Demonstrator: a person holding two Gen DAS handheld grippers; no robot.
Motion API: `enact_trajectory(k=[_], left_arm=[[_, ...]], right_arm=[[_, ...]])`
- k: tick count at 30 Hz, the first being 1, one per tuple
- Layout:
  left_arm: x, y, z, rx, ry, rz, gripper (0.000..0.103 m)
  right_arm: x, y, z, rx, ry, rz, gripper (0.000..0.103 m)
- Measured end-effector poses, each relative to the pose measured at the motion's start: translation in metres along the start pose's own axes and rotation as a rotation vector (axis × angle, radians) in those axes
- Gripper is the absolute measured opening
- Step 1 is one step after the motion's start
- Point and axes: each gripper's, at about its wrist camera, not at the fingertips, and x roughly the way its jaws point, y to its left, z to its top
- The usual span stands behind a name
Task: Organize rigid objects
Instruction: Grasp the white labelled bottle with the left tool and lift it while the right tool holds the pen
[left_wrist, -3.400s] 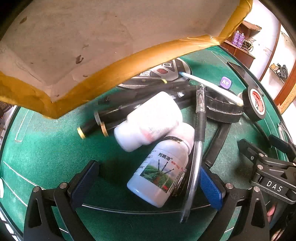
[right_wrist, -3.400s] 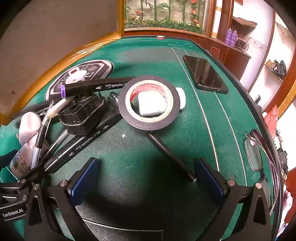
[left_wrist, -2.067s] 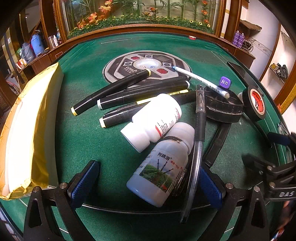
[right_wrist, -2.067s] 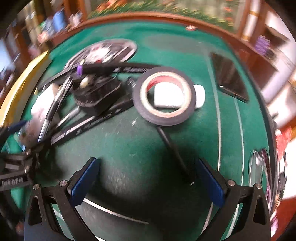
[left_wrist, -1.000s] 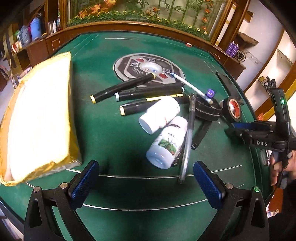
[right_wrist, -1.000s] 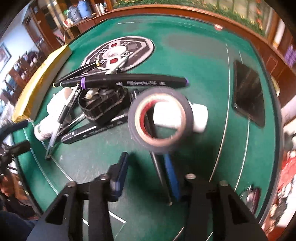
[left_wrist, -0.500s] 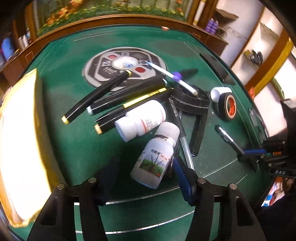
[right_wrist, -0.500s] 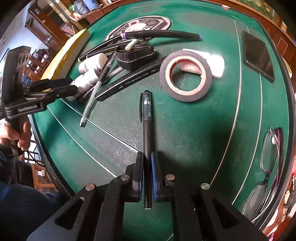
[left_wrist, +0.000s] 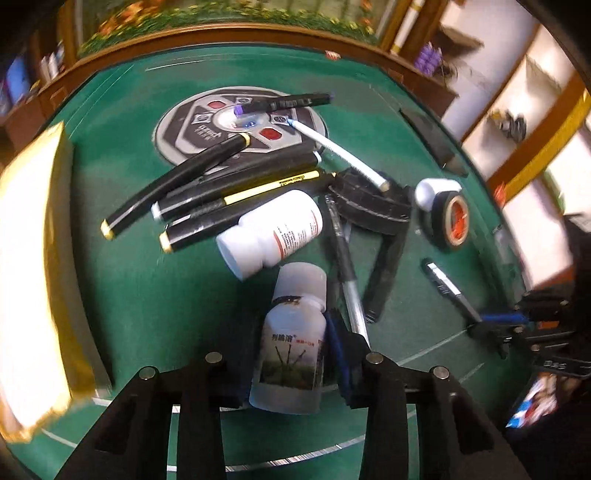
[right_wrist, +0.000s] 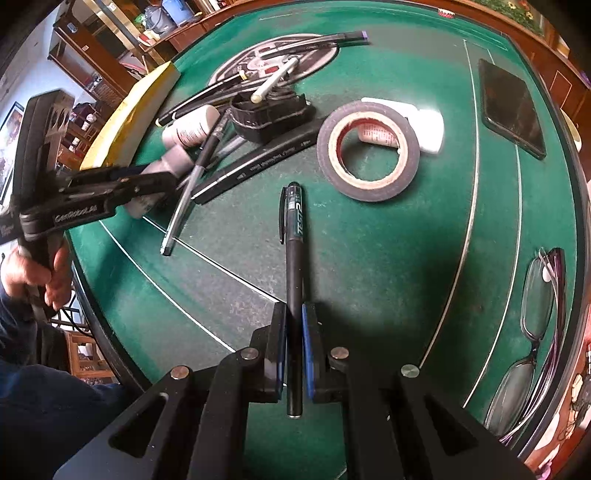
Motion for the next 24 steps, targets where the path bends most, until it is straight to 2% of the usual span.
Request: enact_trajectory(k=[3,11,24], left_arm=[[-0.014,0.005,-0.006,-0.039,-0.036,-0.024,0.038],[-0.045,0.017,-0.002,-0.097,-0.112,-0.018,0.037],[-0.099,0.056,-0.005,-0.184,-0.224,0.027,0.038]], right_arm=[[-0.003,0.003,0.001,-0.014,-0.008,0.011,0.008],[-0.007,0.016,0.007,-0.062,-0.007,0.063,0.008],[-0.024,0.043,0.026,-0.109,-0.043,0.133,0.008]])
